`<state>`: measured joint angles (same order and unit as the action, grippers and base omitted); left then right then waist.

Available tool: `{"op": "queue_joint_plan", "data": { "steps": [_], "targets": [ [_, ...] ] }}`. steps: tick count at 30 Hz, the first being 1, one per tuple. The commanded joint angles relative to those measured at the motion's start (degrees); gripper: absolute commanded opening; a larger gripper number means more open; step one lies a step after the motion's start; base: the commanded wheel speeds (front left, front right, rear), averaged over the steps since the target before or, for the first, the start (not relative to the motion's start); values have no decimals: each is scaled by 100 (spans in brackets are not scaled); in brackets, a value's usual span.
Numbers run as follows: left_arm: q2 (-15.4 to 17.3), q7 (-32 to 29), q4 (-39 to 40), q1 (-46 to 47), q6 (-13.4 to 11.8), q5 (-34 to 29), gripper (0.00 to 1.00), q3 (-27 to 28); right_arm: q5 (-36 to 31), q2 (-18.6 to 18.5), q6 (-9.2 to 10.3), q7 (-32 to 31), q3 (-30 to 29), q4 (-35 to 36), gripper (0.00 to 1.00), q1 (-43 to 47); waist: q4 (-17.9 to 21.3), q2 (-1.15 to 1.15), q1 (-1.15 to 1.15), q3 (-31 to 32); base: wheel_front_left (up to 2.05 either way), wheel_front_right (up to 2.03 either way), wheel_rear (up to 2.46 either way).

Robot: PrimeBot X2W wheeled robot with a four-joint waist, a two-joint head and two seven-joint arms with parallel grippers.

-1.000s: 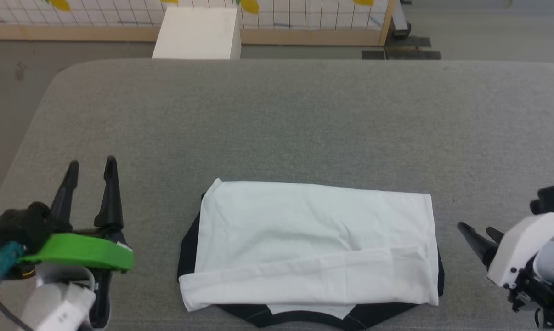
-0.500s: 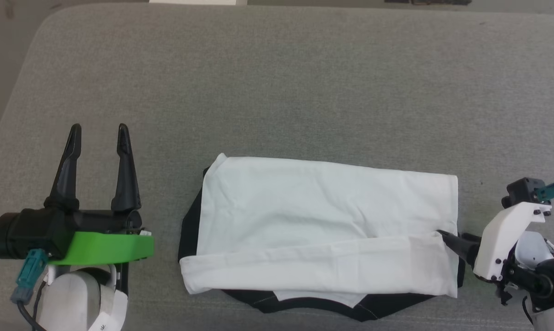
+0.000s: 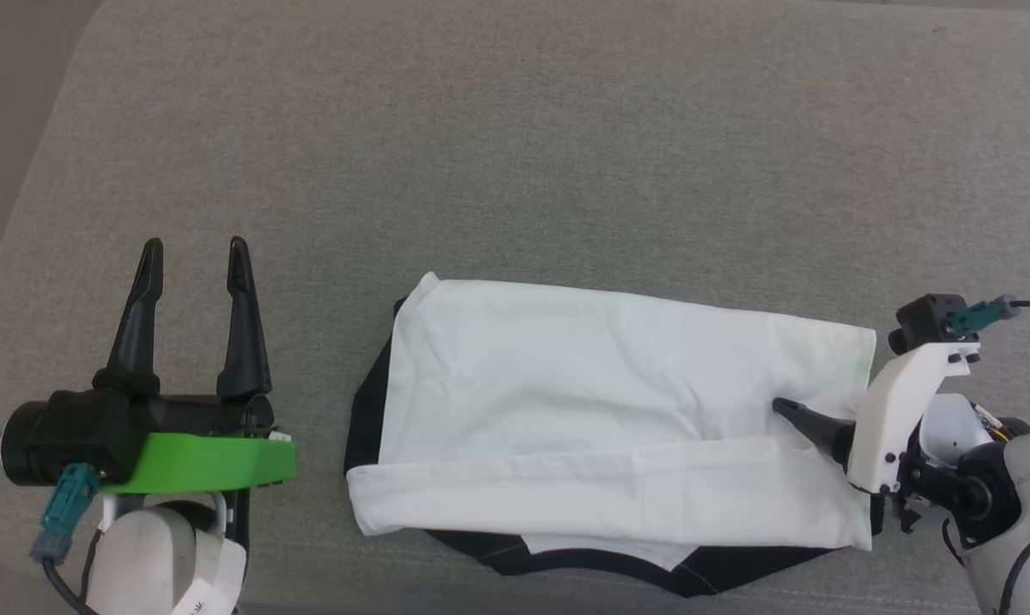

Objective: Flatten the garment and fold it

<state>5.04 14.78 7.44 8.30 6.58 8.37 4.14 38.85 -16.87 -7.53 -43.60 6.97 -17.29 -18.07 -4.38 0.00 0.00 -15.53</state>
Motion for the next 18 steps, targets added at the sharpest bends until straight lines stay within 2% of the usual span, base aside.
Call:
{"op": "queue_joint_plan", "data": {
  "steps": [1,3,4,5,6,13,18],
  "targets": [
    [-44,21,-22,92,32,-45,100,22,54,209,4,-18,261,-209,100,53,-12,0,0,3,0,0,0],
    [-65,21,-41,81,44,-46,100,35,72,167,4,-20,312,-293,100,31,-21,0,0,18,0,0,0],
    [-72,21,-55,69,50,-51,100,41,74,132,4,-52,332,-348,82,21,-22,0,0,31,0,0,0],
    [-78,21,-65,60,55,-54,100,45,58,97,4,-45,340,-378,27,9,-22,0,0,41,0,0,0],
    [-83,21,-61,53,59,-61,100,58,46,67,4,-23,328,-417,0,-4,-20,0,0,52,0,0,0],
    [-116,21,-93,5,78,-35,100,98,-26,-76,4,106,148,-546,0,-73,1,0,0,114,0,0,0],
    [-132,21,-89,-3,85,-47,100,108,-136,-169,4,288,-260,-679,0,-246,19,0,0,147,0,0,0]
  ]
}}
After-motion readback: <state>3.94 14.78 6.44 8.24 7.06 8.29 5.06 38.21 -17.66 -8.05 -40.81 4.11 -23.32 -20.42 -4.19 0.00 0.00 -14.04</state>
